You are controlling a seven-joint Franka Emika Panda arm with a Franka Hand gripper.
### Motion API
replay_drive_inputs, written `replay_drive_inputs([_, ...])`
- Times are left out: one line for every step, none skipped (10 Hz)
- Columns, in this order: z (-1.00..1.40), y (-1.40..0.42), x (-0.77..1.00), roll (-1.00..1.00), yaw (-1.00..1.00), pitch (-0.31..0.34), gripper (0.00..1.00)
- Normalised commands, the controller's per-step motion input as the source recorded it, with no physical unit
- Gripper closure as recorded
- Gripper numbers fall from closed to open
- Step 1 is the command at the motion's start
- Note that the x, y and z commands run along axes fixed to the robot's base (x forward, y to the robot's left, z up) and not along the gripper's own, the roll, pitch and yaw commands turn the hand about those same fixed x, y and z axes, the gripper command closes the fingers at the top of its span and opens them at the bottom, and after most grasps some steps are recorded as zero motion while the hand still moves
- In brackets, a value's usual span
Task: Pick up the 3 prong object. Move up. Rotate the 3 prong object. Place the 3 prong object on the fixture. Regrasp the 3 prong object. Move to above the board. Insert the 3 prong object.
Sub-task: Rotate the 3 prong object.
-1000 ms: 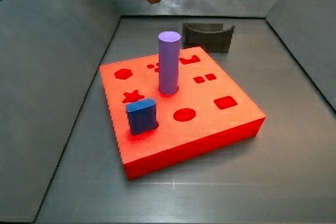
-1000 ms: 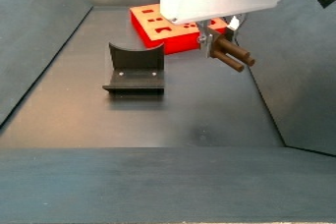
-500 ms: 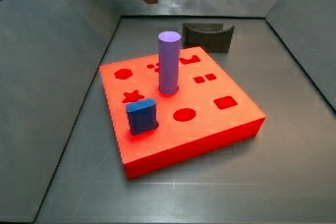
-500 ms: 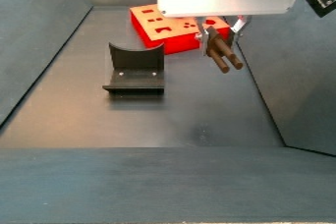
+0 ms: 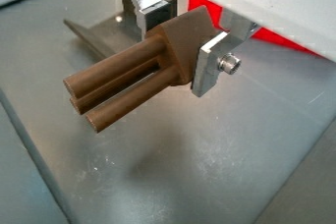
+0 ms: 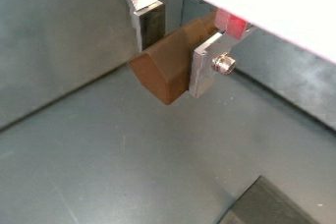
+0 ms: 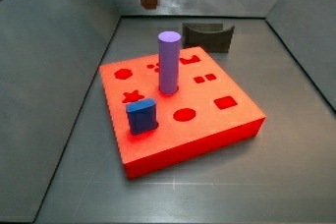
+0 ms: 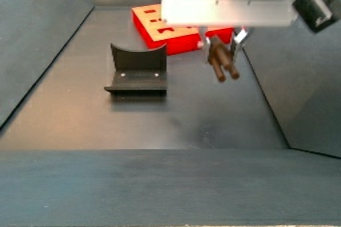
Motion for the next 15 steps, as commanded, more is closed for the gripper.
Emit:
replay_drive_inputs([-1.0,0.0,0.02,-0.01,0.03,-0.029,1.0])
replay_drive_inputs([-1.0,0.0,0.02,-0.01,0.03,-0.03,1.0])
replay_drive_inputs([-1.0,0.0,0.03,-0.02,0.02,-0.027,1.0])
replay_drive_inputs([-0.91,0.01,0.04,-0.03,0.02,-0.024,1.0])
replay_drive_inputs([-0.8,0.01,0.05,-0.04,0.01,-0.021,1.0])
replay_drive_inputs([-0.61,0.01,0.05,-0.05,0.01,-0.017,1.0])
replay_drive_inputs([-0.51,0.01,0.04,-0.05,0.01,-0.02,1.0])
replay_drive_inputs([-0.33,0.01,0.04,-0.06,0.01,-0.025,1.0])
replay_drive_inputs([-0.2,0.01,0.04,-0.06,0.01,-0.032,1.0])
replay_drive_inputs([0.0,0.0,0.0,0.0,0.0,0.0,0.0])
replay_drive_inputs([1.0,0.0,0.0,0.0,0.0,0.0,0.0])
replay_drive_inputs([1.0,0.0,-0.01,0.0,0.0,0.01,0.0])
replay_drive_inputs([1.0,0.0,-0.02,0.0,0.0,0.04,0.0])
replay_drive_inputs([1.0,0.0,-0.01,0.0,-0.01,0.051,0.0])
replay_drive_inputs([1.0,0.01,-0.01,0.01,-0.02,0.067,0.0])
